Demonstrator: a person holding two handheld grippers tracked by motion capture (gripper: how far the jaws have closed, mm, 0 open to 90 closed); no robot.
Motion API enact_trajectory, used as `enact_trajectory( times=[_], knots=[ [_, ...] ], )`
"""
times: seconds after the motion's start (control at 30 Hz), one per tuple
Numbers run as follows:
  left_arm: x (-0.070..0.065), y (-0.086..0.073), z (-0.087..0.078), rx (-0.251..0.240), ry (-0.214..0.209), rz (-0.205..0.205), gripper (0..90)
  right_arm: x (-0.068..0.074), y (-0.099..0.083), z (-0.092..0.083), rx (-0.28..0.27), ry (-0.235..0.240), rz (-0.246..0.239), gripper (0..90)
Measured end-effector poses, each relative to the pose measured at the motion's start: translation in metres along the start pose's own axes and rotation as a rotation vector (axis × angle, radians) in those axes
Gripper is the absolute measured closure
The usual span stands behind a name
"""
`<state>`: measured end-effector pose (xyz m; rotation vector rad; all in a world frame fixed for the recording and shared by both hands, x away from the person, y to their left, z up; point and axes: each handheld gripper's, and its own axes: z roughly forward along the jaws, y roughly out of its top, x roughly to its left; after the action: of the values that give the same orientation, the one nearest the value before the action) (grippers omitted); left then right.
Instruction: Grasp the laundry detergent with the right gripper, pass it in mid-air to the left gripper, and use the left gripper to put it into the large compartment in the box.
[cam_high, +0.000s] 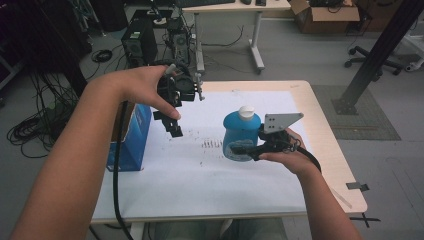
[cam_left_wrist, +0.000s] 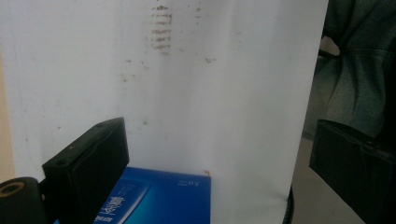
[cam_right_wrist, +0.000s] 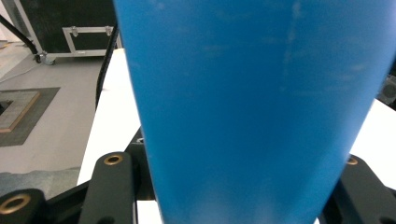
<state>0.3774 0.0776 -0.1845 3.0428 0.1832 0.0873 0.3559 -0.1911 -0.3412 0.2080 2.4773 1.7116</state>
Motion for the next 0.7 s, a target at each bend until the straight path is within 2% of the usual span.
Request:
enact_trajectory(
  times=[0.7],
  knots=[
    [-0.014, 0.018, -0.007, -0.002, 0.017, 0.051, 4.9, 0.003, 0.01, 0.019, -0.007, 0.064, -0.033, 44.3]
  ],
)
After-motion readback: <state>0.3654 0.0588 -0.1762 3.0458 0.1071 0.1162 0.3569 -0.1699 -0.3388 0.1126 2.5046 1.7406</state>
